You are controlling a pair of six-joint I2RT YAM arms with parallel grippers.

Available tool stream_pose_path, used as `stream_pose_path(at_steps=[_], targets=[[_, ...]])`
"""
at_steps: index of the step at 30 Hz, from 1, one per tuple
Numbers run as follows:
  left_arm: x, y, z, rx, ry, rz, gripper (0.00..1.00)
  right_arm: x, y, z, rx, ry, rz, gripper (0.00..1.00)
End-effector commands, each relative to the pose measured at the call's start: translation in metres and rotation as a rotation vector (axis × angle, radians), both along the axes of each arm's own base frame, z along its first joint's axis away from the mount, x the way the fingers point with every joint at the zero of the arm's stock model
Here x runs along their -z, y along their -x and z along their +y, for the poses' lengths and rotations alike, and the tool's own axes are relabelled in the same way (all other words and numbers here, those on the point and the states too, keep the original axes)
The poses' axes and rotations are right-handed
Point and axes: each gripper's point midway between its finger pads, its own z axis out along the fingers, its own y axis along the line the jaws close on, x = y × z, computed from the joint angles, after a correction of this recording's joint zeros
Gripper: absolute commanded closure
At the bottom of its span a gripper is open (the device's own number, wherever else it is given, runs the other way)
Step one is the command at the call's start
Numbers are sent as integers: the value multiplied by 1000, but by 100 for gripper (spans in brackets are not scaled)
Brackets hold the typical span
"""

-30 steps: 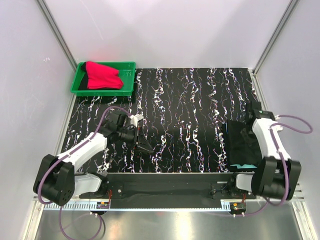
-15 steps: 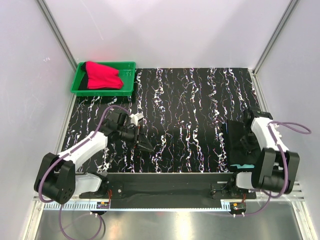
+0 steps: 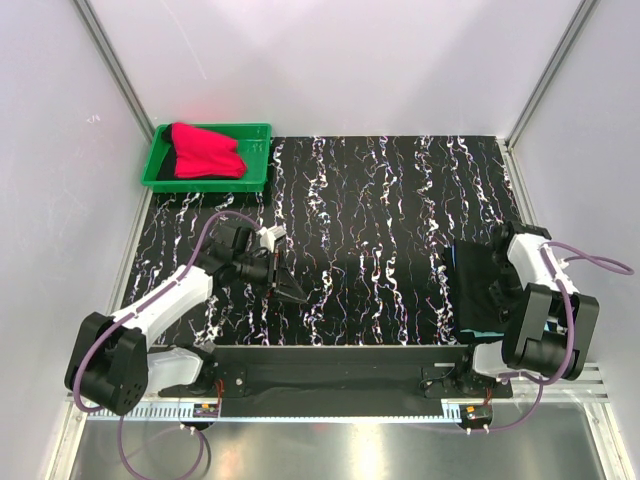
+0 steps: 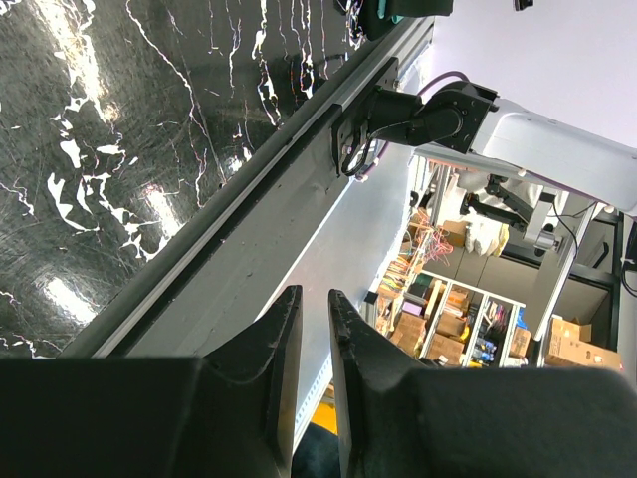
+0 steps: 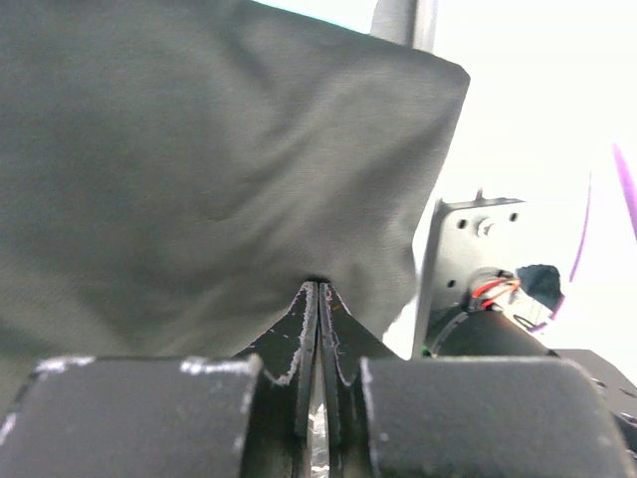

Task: Fold and stack the t-shirts
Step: Neatly place the folded tshirt to the corner

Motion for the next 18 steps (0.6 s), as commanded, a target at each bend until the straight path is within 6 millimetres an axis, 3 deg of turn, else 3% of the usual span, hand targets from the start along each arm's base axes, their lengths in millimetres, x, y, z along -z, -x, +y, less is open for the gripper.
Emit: stream_pose_path(at_steps=[1,7,18], targets=[[-11,-3,-2,7,36,-30,79,-17,9,-14,40,81,21,92],[-10,-3,-3,11,36,-30,79,-11,19,-11,63,62,100,92],[-6,3,0,8,32,-18,79,3,19,-10,32,6,237,92]])
